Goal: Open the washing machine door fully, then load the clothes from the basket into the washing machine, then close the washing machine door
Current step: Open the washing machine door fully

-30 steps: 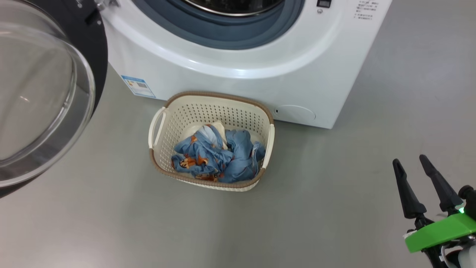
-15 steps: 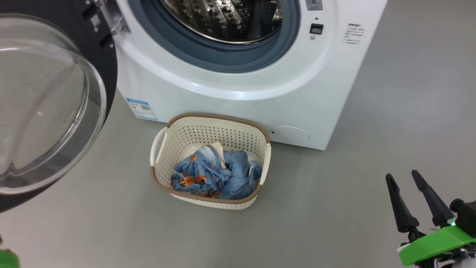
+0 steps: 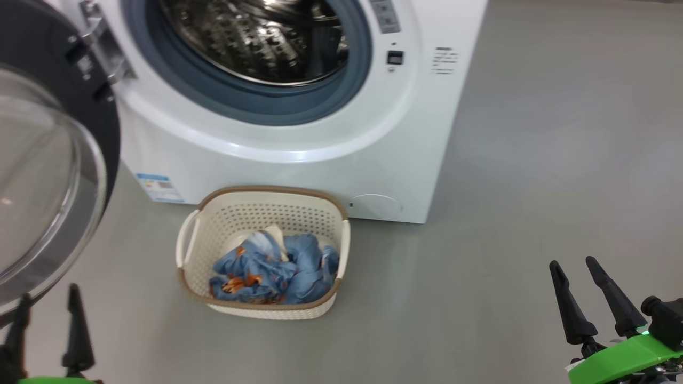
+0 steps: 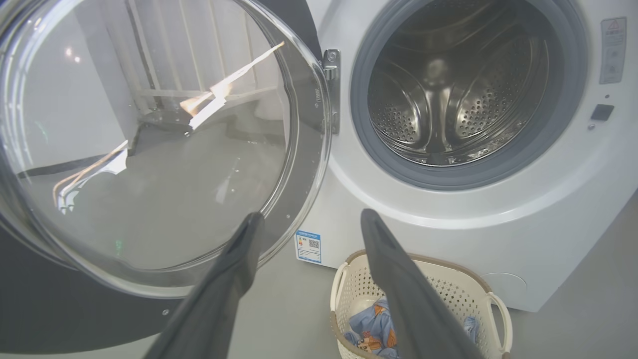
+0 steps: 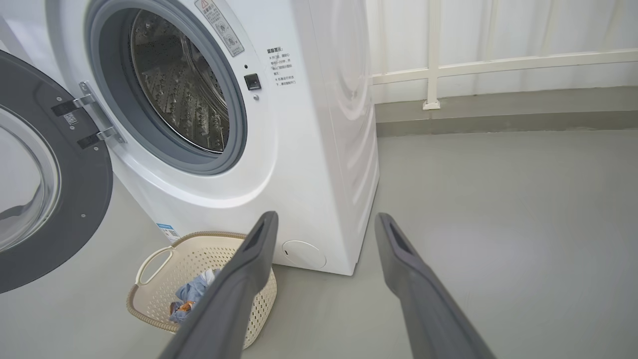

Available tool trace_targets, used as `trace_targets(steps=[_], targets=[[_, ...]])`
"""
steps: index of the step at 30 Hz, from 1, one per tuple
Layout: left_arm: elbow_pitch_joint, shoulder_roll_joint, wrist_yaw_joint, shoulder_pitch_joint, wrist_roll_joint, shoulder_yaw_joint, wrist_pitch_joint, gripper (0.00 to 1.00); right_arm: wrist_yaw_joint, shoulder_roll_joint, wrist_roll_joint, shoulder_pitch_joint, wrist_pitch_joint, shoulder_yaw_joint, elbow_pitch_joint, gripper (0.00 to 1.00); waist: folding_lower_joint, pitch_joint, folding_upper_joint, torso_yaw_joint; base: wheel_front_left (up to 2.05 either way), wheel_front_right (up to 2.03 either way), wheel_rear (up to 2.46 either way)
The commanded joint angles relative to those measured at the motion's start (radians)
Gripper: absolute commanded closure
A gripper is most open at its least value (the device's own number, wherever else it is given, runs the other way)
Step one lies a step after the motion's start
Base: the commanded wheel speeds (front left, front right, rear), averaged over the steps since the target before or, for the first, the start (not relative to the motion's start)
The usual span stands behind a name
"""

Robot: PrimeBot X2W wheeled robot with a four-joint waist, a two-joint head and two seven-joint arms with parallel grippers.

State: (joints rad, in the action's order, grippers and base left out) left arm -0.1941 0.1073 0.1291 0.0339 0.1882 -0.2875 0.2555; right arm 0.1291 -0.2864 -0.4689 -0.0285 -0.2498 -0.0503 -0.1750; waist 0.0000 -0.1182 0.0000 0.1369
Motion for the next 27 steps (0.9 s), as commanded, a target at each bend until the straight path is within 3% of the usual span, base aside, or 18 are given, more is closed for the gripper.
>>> trace_targets(steps=[1, 15, 27], targets=[[0.03, 0.021, 0.001, 0.002, 0.0, -0.011, 0.006, 0.0, 0.002, -0.014, -0.002, 0.003, -0.012, -0.016, 0.021, 0.0, 0.0, 0.014, 0.0, -0.045, 0.0, 0.0, 0.0], [0.028, 0.012, 0.001, -0.008, 0.016, 0.089, 0.006, 0.0, 0.002, -0.009, -0.001, 0.013, -0.012, -0.004, 0.023, 0.0, 0.0, 0.033, 0.0, -0.162, 0.0, 0.0, 0.0], [0.035, 0.018, 0.001, -0.011, 0.043, 0.16, 0.006, 0.0, 0.002, -0.002, 0.0, 0.017, -0.012, 0.015, 0.028, 0.0, 0.0, 0.02, 0.0, -0.206, 0.0, 0.0, 0.0]])
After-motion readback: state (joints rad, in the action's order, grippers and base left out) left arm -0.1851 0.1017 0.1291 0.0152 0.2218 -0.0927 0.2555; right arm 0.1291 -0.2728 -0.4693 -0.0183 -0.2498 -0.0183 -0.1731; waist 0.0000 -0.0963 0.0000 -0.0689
